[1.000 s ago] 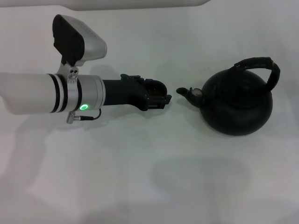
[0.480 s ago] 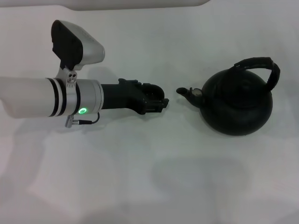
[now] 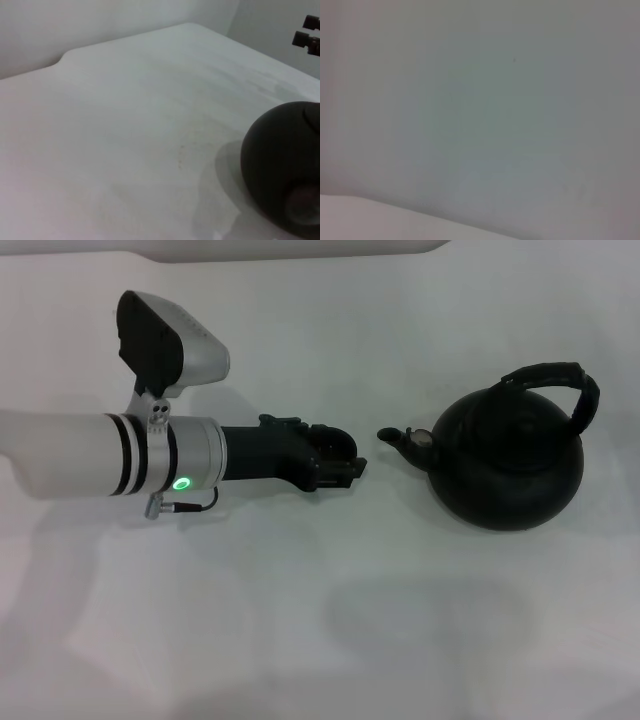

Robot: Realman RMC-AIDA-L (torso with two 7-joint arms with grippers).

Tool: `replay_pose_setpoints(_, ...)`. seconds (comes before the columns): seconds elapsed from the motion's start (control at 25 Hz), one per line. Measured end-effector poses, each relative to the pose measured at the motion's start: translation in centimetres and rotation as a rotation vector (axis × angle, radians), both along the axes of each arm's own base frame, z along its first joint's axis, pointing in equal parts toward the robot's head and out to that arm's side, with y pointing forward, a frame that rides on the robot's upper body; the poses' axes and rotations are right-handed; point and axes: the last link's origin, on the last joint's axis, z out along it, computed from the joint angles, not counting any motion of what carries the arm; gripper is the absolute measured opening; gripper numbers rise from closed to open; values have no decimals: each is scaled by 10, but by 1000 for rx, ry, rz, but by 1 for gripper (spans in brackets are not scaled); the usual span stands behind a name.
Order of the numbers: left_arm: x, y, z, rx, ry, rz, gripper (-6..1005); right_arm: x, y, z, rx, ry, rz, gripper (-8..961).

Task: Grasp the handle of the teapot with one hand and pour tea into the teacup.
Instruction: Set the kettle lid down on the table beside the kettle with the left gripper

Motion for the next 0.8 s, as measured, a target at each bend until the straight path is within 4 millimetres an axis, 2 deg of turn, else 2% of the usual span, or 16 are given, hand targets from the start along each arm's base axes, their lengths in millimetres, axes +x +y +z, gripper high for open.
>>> replay_pose_setpoints(0.8,1,-2,-9,-49,15,3,716,0,0,0,0,1,2,792)
